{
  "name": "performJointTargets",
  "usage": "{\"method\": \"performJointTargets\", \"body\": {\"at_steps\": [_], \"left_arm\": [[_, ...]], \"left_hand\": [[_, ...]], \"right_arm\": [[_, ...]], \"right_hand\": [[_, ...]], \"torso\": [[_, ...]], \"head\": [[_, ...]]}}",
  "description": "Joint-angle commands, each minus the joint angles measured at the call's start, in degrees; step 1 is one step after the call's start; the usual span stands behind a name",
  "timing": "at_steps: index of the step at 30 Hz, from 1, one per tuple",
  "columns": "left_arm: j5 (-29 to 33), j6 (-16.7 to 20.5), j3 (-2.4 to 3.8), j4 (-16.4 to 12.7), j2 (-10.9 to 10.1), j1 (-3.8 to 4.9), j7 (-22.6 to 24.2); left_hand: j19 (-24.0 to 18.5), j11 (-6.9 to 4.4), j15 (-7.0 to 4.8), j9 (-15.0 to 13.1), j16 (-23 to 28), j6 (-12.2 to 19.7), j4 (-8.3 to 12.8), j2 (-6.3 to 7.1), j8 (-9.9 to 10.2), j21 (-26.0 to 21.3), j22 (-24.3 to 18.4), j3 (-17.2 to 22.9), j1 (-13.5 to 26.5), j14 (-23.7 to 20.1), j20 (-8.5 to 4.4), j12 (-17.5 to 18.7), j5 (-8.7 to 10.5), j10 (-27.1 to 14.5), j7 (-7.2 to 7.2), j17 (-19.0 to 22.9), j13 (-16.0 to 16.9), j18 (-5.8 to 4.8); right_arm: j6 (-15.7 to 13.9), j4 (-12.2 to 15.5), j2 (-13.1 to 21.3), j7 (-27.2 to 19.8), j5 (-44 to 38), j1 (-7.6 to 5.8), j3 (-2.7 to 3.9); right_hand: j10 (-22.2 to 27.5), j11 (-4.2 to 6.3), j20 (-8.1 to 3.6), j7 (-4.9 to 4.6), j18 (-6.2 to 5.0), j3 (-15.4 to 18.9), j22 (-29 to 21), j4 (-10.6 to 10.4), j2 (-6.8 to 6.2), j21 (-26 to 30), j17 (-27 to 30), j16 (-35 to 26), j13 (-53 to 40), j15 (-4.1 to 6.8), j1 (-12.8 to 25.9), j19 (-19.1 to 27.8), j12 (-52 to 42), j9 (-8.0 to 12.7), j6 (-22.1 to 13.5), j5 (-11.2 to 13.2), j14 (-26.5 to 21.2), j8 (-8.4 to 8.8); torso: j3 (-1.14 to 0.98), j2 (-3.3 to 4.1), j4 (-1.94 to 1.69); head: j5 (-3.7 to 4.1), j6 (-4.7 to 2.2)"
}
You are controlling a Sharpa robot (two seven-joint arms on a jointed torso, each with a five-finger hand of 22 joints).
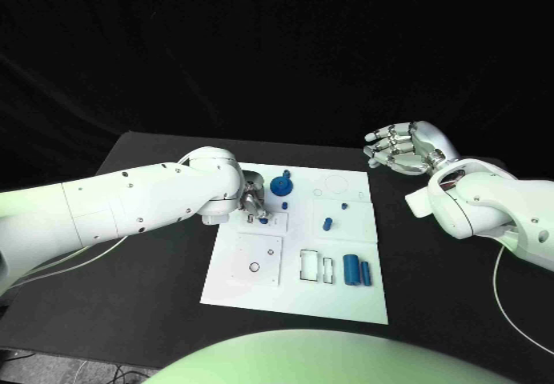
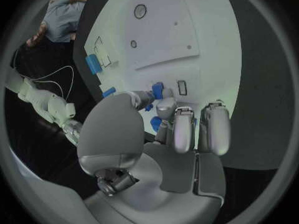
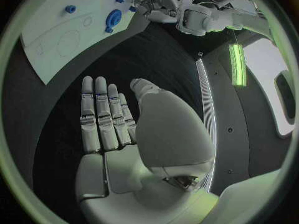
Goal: Assemble the parts on the task board
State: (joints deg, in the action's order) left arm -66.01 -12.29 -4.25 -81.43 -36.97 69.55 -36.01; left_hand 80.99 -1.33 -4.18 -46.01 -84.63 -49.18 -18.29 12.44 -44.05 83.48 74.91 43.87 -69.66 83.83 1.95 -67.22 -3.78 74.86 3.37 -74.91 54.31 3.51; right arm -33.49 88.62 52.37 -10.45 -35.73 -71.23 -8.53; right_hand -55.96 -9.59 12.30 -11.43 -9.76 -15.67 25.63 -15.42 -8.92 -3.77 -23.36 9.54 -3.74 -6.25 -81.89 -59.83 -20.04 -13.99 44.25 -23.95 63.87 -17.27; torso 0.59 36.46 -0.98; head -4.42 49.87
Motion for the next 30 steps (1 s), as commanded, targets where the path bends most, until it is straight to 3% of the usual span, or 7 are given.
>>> {"method": "performJointTargets", "body": {"at_steps": [1, 15, 30], "left_arm": [[0.7, -1.9, -0.14, 0.2, 0.3, -0.13, -0.7], [1.8, -2.6, -0.18, 0.8, 0.7, -0.13, -1.1], [2.1, -2.9, -0.19, 1.4, 1.0, -0.17, -1.5]], "left_hand": [[0.2, -0.12, -0.40, -0.2, -0.3, -0.7, 12.3, -0.12, -0.4, 0.3, 1.6, 12.9, 1.0, 3.9, 0.01, -0.3, -0.24, 0.6, -0.60, -6.6, 0.0, -0.36], [0.5, -0.80, -0.91, -1.2, -0.3, -2.2, 11.0, -0.36, -0.7, 0.4, 1.9, 10.6, 4.9, 3.9, -0.43, -0.4, 0.28, 1.5, -1.52, -6.6, 0.2, -0.44], [0.6, -1.28, -1.38, -1.6, -0.2, -3.5, 6.6, 0.29, 0.4, 0.2, 2.0, 3.1, 9.7, 3.9, -0.94, -0.2, 0.48, 1.5, -2.16, -6.7, 0.3, -0.47]], "right_arm": [[0.2, 0.1, 0.0, -0.5, -0.6, 0.03, -0.01], [0.2, 0.0, 0.0, -0.5, -0.6, 0.03, -0.01], [0.2, 0.0, 0.1, -0.1, -1.1, 0.05, -0.01]], "right_hand": [[-0.2, 0.03, -0.12, -2.22, -0.63, -0.3, -0.1, 0.1, -0.50, -0.1, 0.1, -0.3, 0.1, 0.01, -0.1, -0.4, 0.1, 0.0, 0.2, -0.1, 0.5, -0.19], [-0.2, -0.02, -0.06, -2.25, -0.59, -0.4, -0.4, -0.1, -0.59, 0.0, 0.1, -0.5, 0.1, -0.09, 0.3, -0.3, 0.2, 0.1, 0.2, 0.0, 0.4, -0.23], [0.0, -0.25, 0.26, -2.43, -0.48, -0.8, -1.5, -0.3, -0.99, 0.2, 0.5, -1.4, 0.1, -0.46, 1.2, 0.6, 0.3, 0.3, 0.0, 0.3, -0.5, -0.28]], "torso": [[-0.03, -0.04, 0.04], [-0.03, -0.06, 0.00], [-0.01, -0.05, -0.02]], "head": [[0.06, 0.08], [0.17, 0.13], [0.30, 0.13]]}}
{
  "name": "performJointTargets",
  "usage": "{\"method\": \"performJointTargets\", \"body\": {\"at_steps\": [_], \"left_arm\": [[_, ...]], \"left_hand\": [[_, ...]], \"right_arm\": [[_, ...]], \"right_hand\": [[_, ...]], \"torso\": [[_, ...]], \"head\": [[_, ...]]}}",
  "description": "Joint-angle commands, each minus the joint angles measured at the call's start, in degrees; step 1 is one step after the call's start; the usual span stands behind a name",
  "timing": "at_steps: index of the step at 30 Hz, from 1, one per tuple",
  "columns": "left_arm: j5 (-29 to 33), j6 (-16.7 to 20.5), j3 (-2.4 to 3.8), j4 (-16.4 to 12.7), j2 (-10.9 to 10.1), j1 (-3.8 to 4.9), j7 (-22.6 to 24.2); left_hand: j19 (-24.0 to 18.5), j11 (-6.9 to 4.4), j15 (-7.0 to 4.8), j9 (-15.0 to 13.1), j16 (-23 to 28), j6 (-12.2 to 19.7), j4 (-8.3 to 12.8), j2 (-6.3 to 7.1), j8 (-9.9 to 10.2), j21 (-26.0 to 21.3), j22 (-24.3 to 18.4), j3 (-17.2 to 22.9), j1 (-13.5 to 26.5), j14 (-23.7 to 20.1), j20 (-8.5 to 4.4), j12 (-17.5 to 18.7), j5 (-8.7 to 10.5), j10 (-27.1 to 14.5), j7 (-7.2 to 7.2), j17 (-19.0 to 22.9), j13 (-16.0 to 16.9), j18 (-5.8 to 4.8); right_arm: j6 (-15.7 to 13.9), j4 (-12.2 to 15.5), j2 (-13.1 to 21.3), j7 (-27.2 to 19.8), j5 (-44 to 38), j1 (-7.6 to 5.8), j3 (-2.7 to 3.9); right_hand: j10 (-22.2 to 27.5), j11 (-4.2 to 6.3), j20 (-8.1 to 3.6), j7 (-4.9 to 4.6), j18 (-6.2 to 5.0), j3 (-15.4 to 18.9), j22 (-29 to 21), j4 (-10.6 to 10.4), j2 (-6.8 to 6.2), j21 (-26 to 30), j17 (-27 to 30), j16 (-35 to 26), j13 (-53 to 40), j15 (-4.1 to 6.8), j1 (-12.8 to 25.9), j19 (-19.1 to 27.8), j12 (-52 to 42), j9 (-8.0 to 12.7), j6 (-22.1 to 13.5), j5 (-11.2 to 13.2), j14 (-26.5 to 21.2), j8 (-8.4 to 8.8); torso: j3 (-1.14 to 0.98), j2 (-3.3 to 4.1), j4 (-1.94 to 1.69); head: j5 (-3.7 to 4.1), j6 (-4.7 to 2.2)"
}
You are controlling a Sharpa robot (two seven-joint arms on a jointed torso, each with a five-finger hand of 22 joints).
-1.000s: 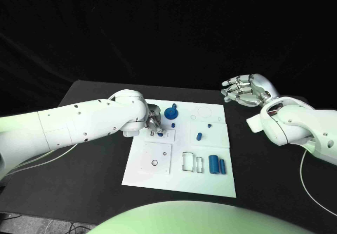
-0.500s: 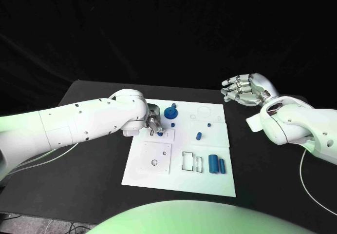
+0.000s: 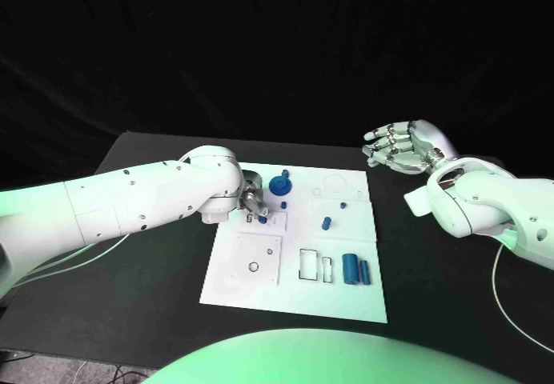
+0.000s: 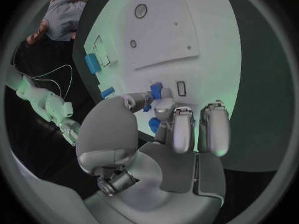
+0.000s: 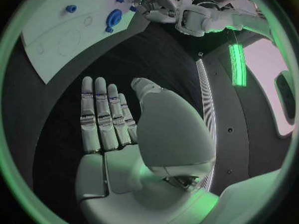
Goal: Assemble the parts on the task board
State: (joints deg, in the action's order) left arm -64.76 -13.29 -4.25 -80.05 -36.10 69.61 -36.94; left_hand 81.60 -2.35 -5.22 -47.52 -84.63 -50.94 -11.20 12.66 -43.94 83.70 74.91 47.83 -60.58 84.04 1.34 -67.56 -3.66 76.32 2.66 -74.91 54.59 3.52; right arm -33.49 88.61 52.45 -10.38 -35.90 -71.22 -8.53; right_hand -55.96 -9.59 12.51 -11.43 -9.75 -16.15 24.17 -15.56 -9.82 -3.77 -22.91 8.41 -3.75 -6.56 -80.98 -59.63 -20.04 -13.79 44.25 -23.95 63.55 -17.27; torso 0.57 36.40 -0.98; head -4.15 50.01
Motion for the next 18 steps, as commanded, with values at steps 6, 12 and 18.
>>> {"method": "performJointTargets", "body": {"at_steps": [6, 12, 18], "left_arm": [[0.9, -1.8, -0.19, 0.2, 0.1, -0.24, -0.6], [0.9, -1.7, -0.19, 0.4, 0.1, -0.25, -0.6], [0.9, -1.7, -0.19, 0.6, 0.2, -0.26, -0.7]], "left_hand": [[0.2, -0.31, -0.37, -0.1, -0.2, -2.1, -1.8, 0.08, 0.6, 0.1, 2.1, -2.4, 1.3, 3.7, -0.37, 0.0, 0.33, 0.2, -1.50, -6.7, 0.4, -0.51], [0.3, -0.33, -0.39, -0.2, -0.2, -2.3, -3.2, -0.07, 0.8, 0.2, 2.4, -3.7, 1.9, 3.7, -0.40, -0.1, 0.35, 0.2, -1.53, -6.7, 0.6, -0.56], [0.4, -0.36, -0.42, -0.3, -0.2, -2.5, -4.2, -0.01, 0.9, 0.2, 2.5, -4.7, 2.1, 3.7, -0.42, -0.2, 0.39, 0.3, -1.57, -6.7, 0.7, -0.59]], "right_arm": [[0.0, 0.0, 0.0, -0.2, -0.9, 0.06, -0.01], [-0.1, 0.0, 0.0, -0.3, -0.9, 0.08, -0.01], [-0.2, 0.0, 0.1, -0.3, -0.9, 0.12, -0.01]], "right_hand": [[0.1, -0.36, 0.27, -2.51, -0.46, -0.5, -0.7, -0.1, -0.20, 0.2, 0.3, -0.7, 0.1, -0.36, 0.6, 1.1, 0.3, 0.2, -0.1, 0.3, -0.8, -0.35], [0.4, -0.55, 0.58, -2.65, -0.43, -0.8, -1.7, 0.0, -0.33, 0.2, 0.7, -1.4, 0.1, -0.67, 1.0, 2.0, 0.5, 0.3, -0.3, 0.4, -1.7, -0.44], [0.9, -0.79, 0.94, -2.84, -0.40, -0.9, -2.7, 0.1, -0.44, 0.2, 1.2, -2.1, 0.1, -1.02, 1.4, 3.0, 0.6, 0.4, -0.5, 0.5, -2.6, -0.54]], "torso": [[0.00, -0.01, -0.04], [0.01, -0.02, -0.01], [-0.02, -0.01, -0.01]], "head": [[0.08, -0.01], [0.09, -0.01], [0.10, -0.01]]}}
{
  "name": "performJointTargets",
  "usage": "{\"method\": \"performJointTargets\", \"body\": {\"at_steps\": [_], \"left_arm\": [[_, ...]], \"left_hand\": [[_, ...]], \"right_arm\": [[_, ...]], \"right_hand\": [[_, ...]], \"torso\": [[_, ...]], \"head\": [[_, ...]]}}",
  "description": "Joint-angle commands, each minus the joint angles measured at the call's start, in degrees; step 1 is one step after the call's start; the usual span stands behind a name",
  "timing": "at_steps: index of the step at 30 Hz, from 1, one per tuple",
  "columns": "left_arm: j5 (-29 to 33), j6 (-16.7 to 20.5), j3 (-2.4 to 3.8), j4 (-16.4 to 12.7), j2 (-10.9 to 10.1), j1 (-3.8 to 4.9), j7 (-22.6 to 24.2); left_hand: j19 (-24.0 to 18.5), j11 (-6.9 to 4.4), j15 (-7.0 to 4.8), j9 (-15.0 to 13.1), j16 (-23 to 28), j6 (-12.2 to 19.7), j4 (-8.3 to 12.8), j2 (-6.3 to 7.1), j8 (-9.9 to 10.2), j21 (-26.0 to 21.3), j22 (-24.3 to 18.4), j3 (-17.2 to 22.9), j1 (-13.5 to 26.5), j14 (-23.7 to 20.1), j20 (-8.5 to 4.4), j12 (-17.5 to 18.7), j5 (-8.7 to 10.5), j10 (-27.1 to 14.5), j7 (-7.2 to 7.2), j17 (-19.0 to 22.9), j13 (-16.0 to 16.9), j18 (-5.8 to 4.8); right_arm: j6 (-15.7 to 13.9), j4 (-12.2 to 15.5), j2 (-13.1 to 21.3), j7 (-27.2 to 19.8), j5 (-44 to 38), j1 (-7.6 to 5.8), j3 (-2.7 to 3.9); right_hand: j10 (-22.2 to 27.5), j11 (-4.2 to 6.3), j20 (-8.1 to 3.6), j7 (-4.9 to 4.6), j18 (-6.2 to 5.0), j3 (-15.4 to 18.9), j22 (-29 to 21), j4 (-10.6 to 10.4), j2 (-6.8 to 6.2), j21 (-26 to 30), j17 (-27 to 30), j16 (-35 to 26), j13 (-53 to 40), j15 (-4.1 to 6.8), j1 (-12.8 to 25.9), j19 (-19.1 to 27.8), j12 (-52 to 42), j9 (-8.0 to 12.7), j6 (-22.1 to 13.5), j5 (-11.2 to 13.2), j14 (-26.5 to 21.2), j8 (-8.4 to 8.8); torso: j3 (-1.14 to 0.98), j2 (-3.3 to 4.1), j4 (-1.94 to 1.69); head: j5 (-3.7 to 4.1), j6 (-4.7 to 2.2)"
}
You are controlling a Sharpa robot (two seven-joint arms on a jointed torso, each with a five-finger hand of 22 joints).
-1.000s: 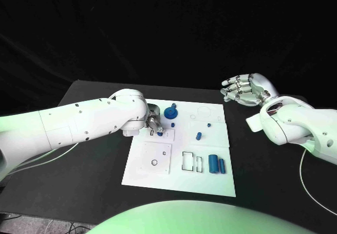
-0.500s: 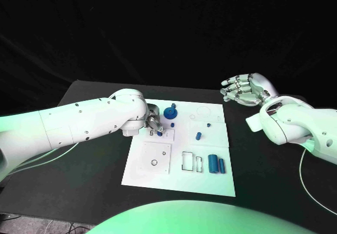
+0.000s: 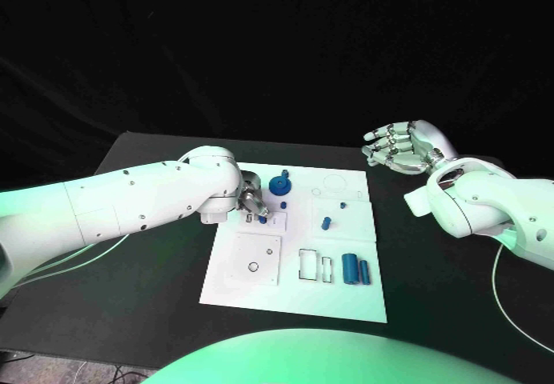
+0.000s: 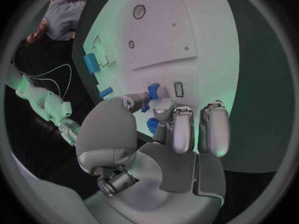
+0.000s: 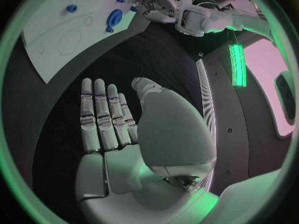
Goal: Assemble the parts on the task board
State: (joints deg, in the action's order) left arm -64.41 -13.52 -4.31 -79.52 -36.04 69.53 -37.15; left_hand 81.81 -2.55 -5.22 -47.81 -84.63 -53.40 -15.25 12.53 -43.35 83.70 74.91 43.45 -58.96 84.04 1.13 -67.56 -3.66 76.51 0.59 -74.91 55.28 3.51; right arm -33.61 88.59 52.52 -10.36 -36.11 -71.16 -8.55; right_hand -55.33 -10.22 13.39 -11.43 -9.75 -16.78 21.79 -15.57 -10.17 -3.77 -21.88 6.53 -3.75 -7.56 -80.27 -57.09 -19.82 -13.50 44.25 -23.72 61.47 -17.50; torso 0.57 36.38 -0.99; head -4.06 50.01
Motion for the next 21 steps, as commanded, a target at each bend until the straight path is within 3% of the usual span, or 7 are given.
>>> {"method": "performJointTargets", "body": {"at_steps": [1, 10, 13, 21], "left_arm": [[0.6, -1.4, -0.13, 0.1, 0.1, -0.17, -0.5], [0.6, -0.7, -0.12, 0.2, 0.0, -0.18, -0.5], [0.6, -0.1, -0.03, 0.1, -0.2, -0.18, -0.5], [1.0, 1.1, 0.25, -0.6, -0.8, -0.18, -0.5]], "left_hand": [[0.3, -0.16, -0.43, 0.0, -0.2, -0.1, -0.4, 0.13, 0.3, 0.2, 2.6, -0.7, 0.6, 3.7, -0.22, -0.2, 0.41, 0.1, 0.50, -6.7, 0.0, -0.61], [0.3, -0.15, -0.43, -0.1, -0.2, -0.4, -1.5, -0.26, 0.5, 0.3, 2.7, -2.6, 1.5, 3.7, -0.23, -0.3, 0.44, 0.2, 0.52, -6.7, 0.2, -0.62], [0.4, -0.11, -0.40, -0.3, -0.2, -0.5, -1.5, -0.63, 0.7, 0.3, 2.8, -5.2, 3.0, 3.7, -0.20, -0.5, 0.44, 0.3, 0.54, -6.7, 0.4, -0.66], [0.6, -0.18, -0.45, -0.7, -0.2, -0.7, -1.6, -2.13, 1.1, 0.4, 3.2, -13.6, 5.9, 3.7, -0.24, -0.8, 0.42, 0.3, 0.45, -6.8, 0.8, -0.70]], "right_arm": [[0.0, 0.0, 0.0, -0.4, -0.7, 0.07, 0.02], [0.1, 0.0, 0.0, -0.5, -0.7, 0.18, 0.02], [0.2, 0.0, 0.0, -0.6, -0.7, 0.21, 0.02], [0.2, -0.2, 0.0, -0.9, -0.7, 0.27, 0.02]], "right_hand": [[0.4, -0.24, 0.19, -2.90, -0.40, -0.3, -0.7, 0.1, -0.11, 0.2, 0.3, -0.5, 0.1, -0.14, 0.9, 0.9, 0.4, 0.1, -0.5, 0.4, -0.7, -0.35], [1.0, -0.68, 1.57, -3.23, -0.40, -0.5, -4.6, 0.5, -0.09, 0.3, 2.1, -1.8, 0.1, -0.99, 1.7, 7.0, 0.8, 0.4, -0.7, 0.7, -1.9, -0.86], [1.3, -0.85, 2.17, -3.34, -0.54, -0.6, -6.3, 0.8, -0.08, 0.3, 2.9, -2.1, 0.1, -1.28, 2.0, 9.4, 1.1, 0.5, -0.9, 0.8, -2.2, -1.01], [1.4, -0.92, 2.37, -3.38, -0.61, -0.7, -6.9, 0.8, -0.08, 0.3, 3.3, -2.4, 0.1, -1.41, 2.1, 10.0, 1.2, 0.6, -0.9, 0.8, -2.6, -1.08]], "torso": [[-0.02, 0.02, 0.01], [0.01, 0.04, 0.03], [0.01, 0.02, 0.05], [0.01, 0.03, -0.03]], "head": [[0.01, -0.02], [-0.05, -0.05], [0.01, -0.04], [0.14, -0.06]]}}
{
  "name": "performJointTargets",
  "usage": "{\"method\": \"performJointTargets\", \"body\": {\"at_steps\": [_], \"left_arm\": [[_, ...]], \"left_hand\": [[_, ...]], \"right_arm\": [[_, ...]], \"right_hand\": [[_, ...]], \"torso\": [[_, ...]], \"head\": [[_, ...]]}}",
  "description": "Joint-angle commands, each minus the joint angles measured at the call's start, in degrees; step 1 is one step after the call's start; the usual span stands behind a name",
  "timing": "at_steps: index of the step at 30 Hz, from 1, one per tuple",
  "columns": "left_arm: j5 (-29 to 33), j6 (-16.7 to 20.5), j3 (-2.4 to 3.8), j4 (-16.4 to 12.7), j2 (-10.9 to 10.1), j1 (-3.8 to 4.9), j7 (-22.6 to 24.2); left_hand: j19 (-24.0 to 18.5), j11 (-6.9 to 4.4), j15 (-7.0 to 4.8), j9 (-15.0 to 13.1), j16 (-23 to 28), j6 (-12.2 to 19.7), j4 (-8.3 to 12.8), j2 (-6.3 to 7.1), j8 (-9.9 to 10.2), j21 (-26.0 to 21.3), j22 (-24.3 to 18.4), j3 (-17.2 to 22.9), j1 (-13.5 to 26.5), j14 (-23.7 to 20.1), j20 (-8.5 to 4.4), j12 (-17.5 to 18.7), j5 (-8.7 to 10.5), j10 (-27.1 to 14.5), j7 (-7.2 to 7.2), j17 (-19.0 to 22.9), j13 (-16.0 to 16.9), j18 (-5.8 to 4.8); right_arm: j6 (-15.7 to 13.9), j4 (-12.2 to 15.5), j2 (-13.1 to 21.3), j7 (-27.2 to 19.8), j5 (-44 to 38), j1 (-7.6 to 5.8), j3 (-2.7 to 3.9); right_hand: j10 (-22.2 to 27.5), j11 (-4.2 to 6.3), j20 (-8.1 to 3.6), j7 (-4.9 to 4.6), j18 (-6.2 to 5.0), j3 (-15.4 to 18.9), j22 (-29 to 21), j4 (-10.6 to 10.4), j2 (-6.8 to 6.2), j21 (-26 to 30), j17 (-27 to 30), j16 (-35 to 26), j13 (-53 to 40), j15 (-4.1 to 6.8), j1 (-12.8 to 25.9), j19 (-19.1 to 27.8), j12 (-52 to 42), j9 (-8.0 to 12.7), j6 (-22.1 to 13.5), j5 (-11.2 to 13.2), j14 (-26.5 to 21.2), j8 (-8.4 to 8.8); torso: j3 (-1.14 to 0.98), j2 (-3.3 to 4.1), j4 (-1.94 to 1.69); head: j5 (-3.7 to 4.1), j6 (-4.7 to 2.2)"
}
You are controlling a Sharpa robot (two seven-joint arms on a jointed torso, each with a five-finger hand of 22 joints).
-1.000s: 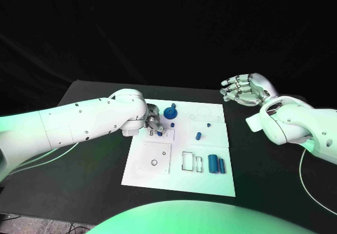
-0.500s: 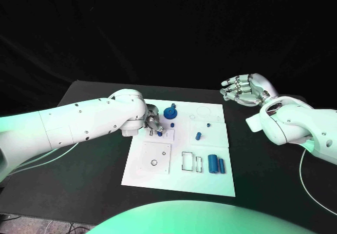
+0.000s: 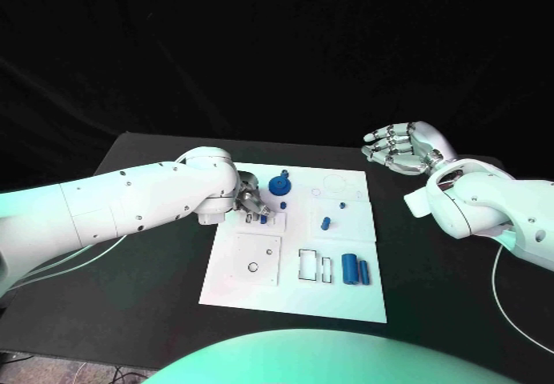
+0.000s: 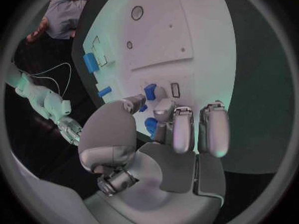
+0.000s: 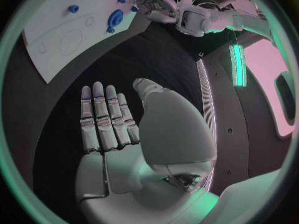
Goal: Assemble the parts on the task board
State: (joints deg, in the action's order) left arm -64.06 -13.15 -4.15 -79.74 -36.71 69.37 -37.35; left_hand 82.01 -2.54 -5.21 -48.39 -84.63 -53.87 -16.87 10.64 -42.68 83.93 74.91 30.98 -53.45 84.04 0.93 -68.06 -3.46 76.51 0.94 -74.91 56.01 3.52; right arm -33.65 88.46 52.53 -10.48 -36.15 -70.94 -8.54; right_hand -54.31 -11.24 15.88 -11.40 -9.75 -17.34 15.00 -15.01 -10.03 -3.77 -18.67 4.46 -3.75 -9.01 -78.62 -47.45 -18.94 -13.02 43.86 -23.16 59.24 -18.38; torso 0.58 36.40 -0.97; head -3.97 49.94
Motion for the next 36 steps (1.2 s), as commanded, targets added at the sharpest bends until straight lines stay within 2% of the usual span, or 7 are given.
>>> {"method": "performJointTargets", "body": {"at_steps": [1, 12, 17, 22, 28, 33, 36], "left_arm": [[0.7, 0.8, 0.11, -0.4, -0.2, -0.02, -0.3], [0.9, 1.5, 1.12, -1.6, -1.2, 0.01, -0.3], [1.8, 2.1, 2.97, -2.9, -2.3, 0.29, -0.1], [3.1, 2.4, 4.48, -3.3, -3.2, 1.59, 0.5], [3.1, 2.4, 5.07, -0.8, -3.3, 3.36, 1.3], [2.9, 2.7, 5.20, 2.2, -2.5, 3.99, 1.9], [2.6, 2.6, 5.20, 4.1, -1.7, 4.13, 2.1]], "left_hand": [[0.4, -0.20, -0.47, -0.2, -0.2, -0.2, 0.0, -0.42, 0.4, 0.2, 3.1, -1.9, 0.4, 3.7, -0.05, -0.2, 0.21, 0.3, 0.08, -6.8, 0.0, -0.69], [0.4, -0.23, -0.49, -0.2, -0.2, -0.2, 0.0, -0.82, 0.5, 0.1, 3.1, -3.3, 0.2, 3.7, -0.07, -0.2, 0.17, 0.2, 0.04, -6.8, -0.1, -0.69], [0.0, -0.07, -0.41, -0.3, -0.1, 0.7, 0.1, -1.37, 1.0, -0.2, 2.6, -3.6, -1.5, 3.7, -0.03, 0.5, 0.07, -0.5, 0.27, -6.7, -0.9, -0.56], [-0.1, 1.89, 1.08, 1.7, -0.1, 6.1, 0.0, -1.14, 5.3, -0.3, 2.5, -3.9, -4.2, 3.7, 1.13, 1.8, 0.07, -2.8, 2.66, -6.7, -3.2, -0.58], [-0.1, 2.54, 1.70, 2.7, -0.1, 6.9, 0.1, -0.33, 6.5, -0.3, 2.5, -5.0, -5.5, 3.7, 1.80, 1.6, 0.11, -3.2, 3.36, -6.6, -3.1, -0.54], [-0.6, 3.08, 2.17, 3.9, 0.0, 7.3, 0.0, -0.53, 7.8, -0.7, 1.8, -5.7, -6.4, 3.6, 2.26, 3.0, 0.12, -5.2, 3.94, -6.6, -5.3, -0.36], [-1.6, 3.75, 2.75, 5.5, 0.1, 8.6, 0.0, -0.63, 9.7, -1.5, 0.4, -6.1, -7.1, 3.5, 2.72, 6.0, 0.12, -8.3, 4.70, -6.4, -9.6, -0.03]], "right_arm": [[0.3, 0.0, 0.0, -0.8, -0.7, 0.06, 0.01], [0.4, -0.3, -0.1, -1.1, -0.6, 0.10, 0.01], [0.4, -0.3, -0.1, -1.2, -0.6, 0.13, 0.01], [0.4, -0.4, 0.0, -1.1, -0.5, 0.13, 0.00], [0.5, -0.5, 0.0, -1.1, -0.5, 0.14, 0.00], [0.5, -0.6, 0.0, -1.0, -0.5, 0.14, 0.00], [0.6, -0.6, 0.0, -1.0, -0.5, 0.14, 0.00]], "right_hand": [[0.4, 0.10, -0.12, -3.41, -0.61, -0.1, -0.1, 0.3, -0.23, 0.3, 0.1, -0.3, 0.1, 0.04, 0.4, 0.4, 0.3, 0.1, -0.5, 0.2, -0.3, -0.20], [0.3, 0.12, -0.11, -3.38, -0.68, -0.2, -0.2, 0.3, -0.17, 0.2, 0.2, -0.3, 0.1, 0.06, 0.4, 0.3, 0.3, 0.1, -0.4, 0.2, -0.3, -0.27], [0.2, 0.15, -0.11, -3.35, -0.73, -0.2, -0.2, 0.3, -0.12, 0.1, 0.3, -0.3, 0.1, 0.09, 0.4, 0.2, 0.3, 0.1, -0.3, 0.2, -0.2, -0.32], [0.2, 0.15, -0.11, -3.35, -0.73, -0.2, -0.2, 0.3, -0.12, 0.1, 0.3, -0.3, 0.1, 0.09, 0.4, 0.2, 0.3, 0.1, -0.3, 0.2, -0.2, -0.32], [0.2, 0.20, -0.11, -3.30, -0.78, -0.3, -0.3, 0.4, -0.07, 0.1, 0.3, -0.2, 0.1, 0.14, 0.3, 0.0, 0.3, 0.1, -0.3, 0.2, -0.1, -0.38], [0.1, 0.21, -0.11, -3.29, -0.78, -0.3, -0.4, 0.5, -0.06, 0.0, 0.4, -0.2, 0.1, 0.15, 0.3, 0.0, 0.3, 0.1, -0.2, 0.2, -0.1, -0.39], [0.1, 0.23, -0.11, -3.28, -0.79, -0.3, -0.4, 0.5, -0.06, 0.0, 0.4, -0.2, 0.1, 0.17, 0.3, 0.0, 0.3, 0.1, -0.2, 0.2, -0.1, -0.41]], "torso": [[0.00, -0.03, -0.02], [0.00, -0.05, -0.03], [-0.03, -0.06, -0.05], [-0.03, -0.09, -0.08], [0.01, 0.02, -0.02], [0.04, 0.10, -0.01], [0.09, 0.08, -0.15]], "head": [[0.03, 0.01], [0.01, -0.26], [-0.02, -0.61], [0.05, -1.03], [0.06, -1.48], [0.09, -1.62], [0.12, -1.71]]}}
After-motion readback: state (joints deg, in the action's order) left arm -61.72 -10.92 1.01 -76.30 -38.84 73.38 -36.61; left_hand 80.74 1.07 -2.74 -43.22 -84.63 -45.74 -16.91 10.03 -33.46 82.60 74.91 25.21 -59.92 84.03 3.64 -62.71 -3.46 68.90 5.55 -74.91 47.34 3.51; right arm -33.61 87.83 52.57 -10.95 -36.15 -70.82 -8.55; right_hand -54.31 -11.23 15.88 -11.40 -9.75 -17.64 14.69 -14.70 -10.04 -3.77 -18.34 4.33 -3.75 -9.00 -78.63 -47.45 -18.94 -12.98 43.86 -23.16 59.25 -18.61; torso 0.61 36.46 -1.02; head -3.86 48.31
